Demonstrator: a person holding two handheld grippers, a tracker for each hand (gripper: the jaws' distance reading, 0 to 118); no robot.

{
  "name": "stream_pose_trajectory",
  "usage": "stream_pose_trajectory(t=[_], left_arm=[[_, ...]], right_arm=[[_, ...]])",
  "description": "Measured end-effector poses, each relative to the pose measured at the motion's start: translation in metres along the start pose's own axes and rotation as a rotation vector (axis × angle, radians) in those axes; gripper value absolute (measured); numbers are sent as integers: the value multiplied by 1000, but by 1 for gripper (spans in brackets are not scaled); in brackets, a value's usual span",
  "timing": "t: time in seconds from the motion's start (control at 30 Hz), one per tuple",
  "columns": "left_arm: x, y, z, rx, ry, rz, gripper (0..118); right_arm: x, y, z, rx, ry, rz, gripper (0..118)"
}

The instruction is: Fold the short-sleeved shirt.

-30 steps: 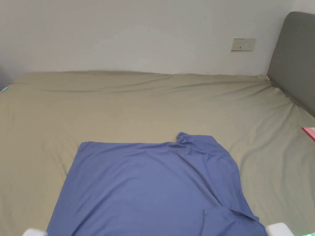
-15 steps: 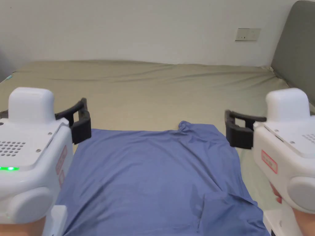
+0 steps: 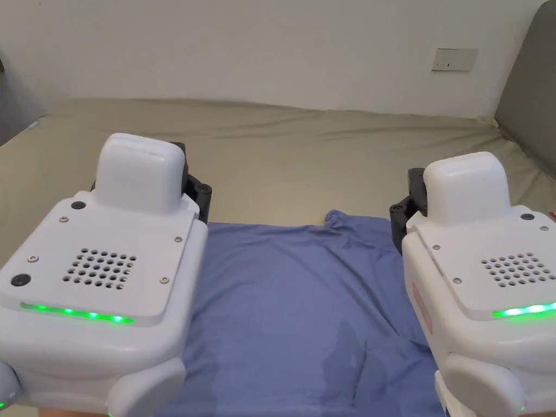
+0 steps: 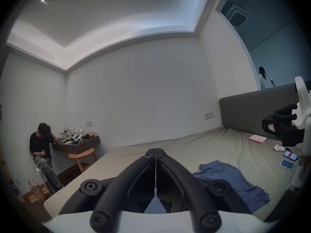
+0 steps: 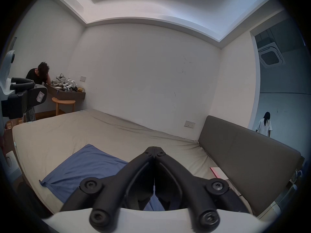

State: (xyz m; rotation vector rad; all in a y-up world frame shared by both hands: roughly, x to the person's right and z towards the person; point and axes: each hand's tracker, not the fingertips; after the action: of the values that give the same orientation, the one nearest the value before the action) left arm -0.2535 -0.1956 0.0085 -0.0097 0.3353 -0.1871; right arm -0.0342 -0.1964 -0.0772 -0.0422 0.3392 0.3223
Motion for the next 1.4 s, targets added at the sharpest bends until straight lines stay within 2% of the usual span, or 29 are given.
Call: stream_pose_trajectory(t=[0.2,0.37,0.4,0.43,0.5,0.53,0.63,0.67,0.87,1.1,1.13,1.2,1.23,1.27,1.3,1.33,1.4], left_arm=[[-5,2,6,-9,-6,-8,0],[-16,-15,3,-94,-51,6,0],[-18,-21,3,-115,-46,-6,4],[-23,-33,2,-154,-30,-25,16],[-32,-58,-1,-235,-27,-31,28],[-37,-74,-3,-300,-27,-16,42],[-58,-134,-13,-508,-1,65,102],[-64,-154,-16,-587,20,81,107],[-97,-272,-18,-922,143,198,107],[-109,-320,-32,-1016,165,240,104],[-107,-325,-35,-1016,159,236,93],[-102,-332,-37,-1021,82,256,63],[-98,-330,-37,-1005,105,242,54],[-95,-325,-36,-993,101,206,37],[-91,-322,-37,-1004,32,210,16],[-81,-309,-35,-999,11,232,8],[-71,-302,-35,-1013,62,141,8]], right_arm=[[6,-4,4,-11,3,-1,2],[10,-14,5,-35,15,17,2],[12,-16,6,-38,14,18,2],[14,-18,6,-44,15,14,2],[19,-24,6,-67,18,-1,2],[21,-28,5,-74,18,-6,2],[25,-39,3,-110,13,-6,2],[27,-42,2,-121,13,-2,2],[34,-61,-4,-205,13,25,2],[41,-78,-14,-280,-3,34,2],[42,-80,-15,-289,-2,30,2],[43,-84,-17,-307,-4,23,2],[44,-86,-19,-318,-5,23,2],[44,-88,-20,-327,-8,23,2],[46,-89,-21,-335,-11,22,2],[49,-91,-23,-345,-13,16,2],[56,-97,-27,-373,-19,-15,2]])
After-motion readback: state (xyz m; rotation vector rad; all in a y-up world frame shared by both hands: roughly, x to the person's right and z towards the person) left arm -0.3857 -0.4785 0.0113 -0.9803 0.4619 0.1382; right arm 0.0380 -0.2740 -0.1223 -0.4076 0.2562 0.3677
